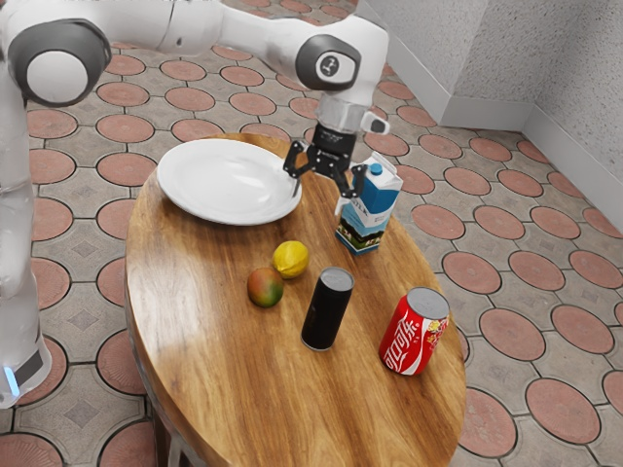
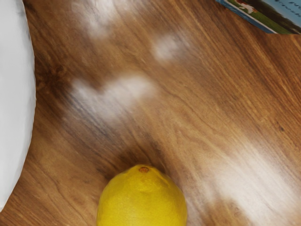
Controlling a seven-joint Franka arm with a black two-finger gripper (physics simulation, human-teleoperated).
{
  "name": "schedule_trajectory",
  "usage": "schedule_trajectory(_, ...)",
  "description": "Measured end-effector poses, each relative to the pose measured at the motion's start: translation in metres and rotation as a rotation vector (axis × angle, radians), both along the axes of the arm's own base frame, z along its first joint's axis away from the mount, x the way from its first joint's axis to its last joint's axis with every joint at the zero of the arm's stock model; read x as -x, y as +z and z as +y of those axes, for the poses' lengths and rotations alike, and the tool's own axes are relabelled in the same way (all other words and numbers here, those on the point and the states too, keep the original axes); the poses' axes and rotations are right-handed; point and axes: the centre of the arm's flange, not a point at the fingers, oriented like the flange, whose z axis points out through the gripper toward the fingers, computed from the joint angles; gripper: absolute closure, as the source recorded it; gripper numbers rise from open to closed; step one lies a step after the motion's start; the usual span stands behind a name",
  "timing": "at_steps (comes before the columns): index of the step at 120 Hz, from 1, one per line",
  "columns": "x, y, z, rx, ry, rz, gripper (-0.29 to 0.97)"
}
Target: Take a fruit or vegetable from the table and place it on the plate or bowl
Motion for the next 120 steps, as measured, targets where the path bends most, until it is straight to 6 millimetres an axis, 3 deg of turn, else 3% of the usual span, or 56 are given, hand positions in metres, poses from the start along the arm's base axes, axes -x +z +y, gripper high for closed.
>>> schedule_trajectory(8, -0.005, -0.007, 0.014, 0.001, -0.057, -0.036, 0.0)
schedule_trajectory(15, -0.012, -0.013, 0.008, 0.003, -0.134, -0.065, 0.0)
schedule_trajectory(26, -0.011, -0.006, -0.033, 0.008, -0.297, -0.129, 0.01)
schedule_trajectory(37, 0.028, 0.0, -0.077, 0.029, -0.45, -0.186, 0.01)
schedule_trajectory(40, 0.037, -0.001, -0.071, 0.03, -0.455, -0.199, 0.01)
schedule_trajectory(48, 0.047, -0.004, -0.03, 0.022, -0.418, -0.23, 0.02)
schedule_trajectory(54, 0.05, -0.01, -0.02, 0.019, -0.429, -0.24, 0.02)
schedule_trajectory(94, 0.045, -0.061, -0.035, 0.029, -0.59, -0.275, 0.04)
schedule_trajectory(120, 0.036, -0.07, -0.038, 0.068, -0.593, -0.316, 0.04)
